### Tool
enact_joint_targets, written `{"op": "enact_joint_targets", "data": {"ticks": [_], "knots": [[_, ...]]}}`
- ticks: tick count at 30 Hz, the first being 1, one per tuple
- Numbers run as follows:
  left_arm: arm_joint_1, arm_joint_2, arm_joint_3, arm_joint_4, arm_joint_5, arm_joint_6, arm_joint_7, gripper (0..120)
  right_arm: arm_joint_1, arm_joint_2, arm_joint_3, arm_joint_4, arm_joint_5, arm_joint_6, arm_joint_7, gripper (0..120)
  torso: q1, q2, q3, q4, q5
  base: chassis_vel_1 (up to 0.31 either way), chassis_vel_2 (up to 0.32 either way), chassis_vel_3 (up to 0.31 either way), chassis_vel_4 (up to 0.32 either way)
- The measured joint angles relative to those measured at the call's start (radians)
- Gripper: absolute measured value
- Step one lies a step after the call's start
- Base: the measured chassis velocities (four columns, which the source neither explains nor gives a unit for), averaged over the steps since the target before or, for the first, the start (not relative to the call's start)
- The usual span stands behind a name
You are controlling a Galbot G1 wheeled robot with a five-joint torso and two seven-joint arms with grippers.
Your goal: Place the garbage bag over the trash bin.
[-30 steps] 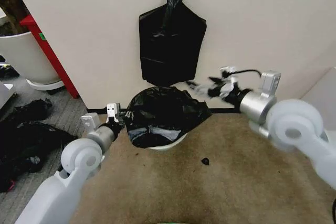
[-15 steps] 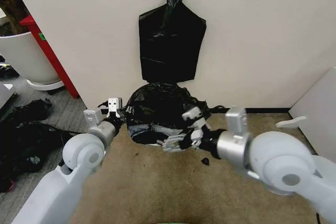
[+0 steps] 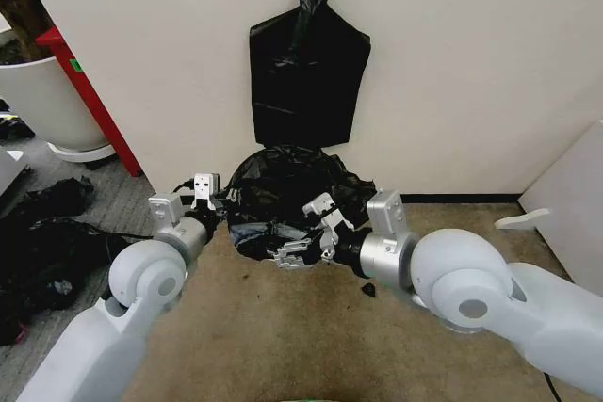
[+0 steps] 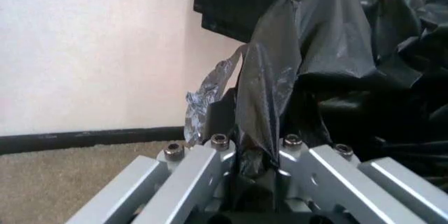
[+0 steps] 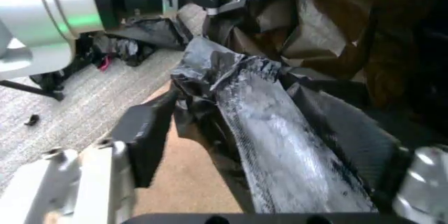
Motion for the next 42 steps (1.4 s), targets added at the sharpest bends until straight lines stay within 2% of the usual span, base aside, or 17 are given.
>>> {"op": "enact_joint_targets", "data": {"ticks": [6, 7, 11, 14, 20, 32, 42], "knots": [[0.000, 0.000, 0.000, -0.002, -0.004, 0.007, 0.006, 3, 0.000, 0.002, -0.006, -0.017, -0.009, 0.007, -0.002, 49, 0.000, 0.000, 0.000, 0.0000, 0.0000, 0.000, 0.000, 0.000, 0.000], [0.000, 0.000, 0.000, -0.002, -0.004, 0.007, 0.006, 3, 0.000, 0.002, -0.006, -0.017, -0.009, 0.007, -0.002, 49, 0.000, 0.000, 0.000, 0.0000, 0.0000, 0.000, 0.000, 0.000, 0.000], [-0.001, -0.004, 0.000, 0.001, -0.006, 0.014, 0.004, 3, -0.003, 0.001, -0.010, -0.007, -0.009, 0.023, -0.003, 32, 0.000, 0.000, 0.000, 0.0000, 0.0001, 0.000, 0.000, 0.000, 0.000], [-0.001, -0.005, 0.000, 0.004, -0.007, 0.017, 0.001, 3, -0.004, -0.001, -0.009, 0.001, -0.009, 0.026, -0.005, 26, 0.000, 0.000, 0.000, 0.0000, 0.0000, 0.000, 0.000, 0.000, 0.000], [-0.002, -0.008, 0.000, 0.004, -0.016, 0.020, -0.003, 3, -0.024, -0.008, -0.006, 0.006, -0.011, 0.029, -0.014, 0, 0.000, 0.000, 0.000, 0.0000, 0.0001, 0.000, 0.000, 0.000, 0.000], [-0.012, -0.014, -0.002, 0.020, -0.024, 0.020, -0.020, 3, -0.039, -0.018, 0.000, 0.038, 0.000, 0.040, -0.020, 0, 0.000, 0.000, 0.000, 0.0002, 0.0000, 0.000, 0.000, 0.000, 0.000], [-0.025, -0.019, -0.017, 0.020, -0.084, 0.017, -0.050, 3, -0.161, -0.054, 0.033, 0.074, -0.012, 0.037, -0.049, 0, 0.000, 0.000, 0.000, 0.0001, 0.0001, 0.000, 0.000, 0.000, 0.000]]}}
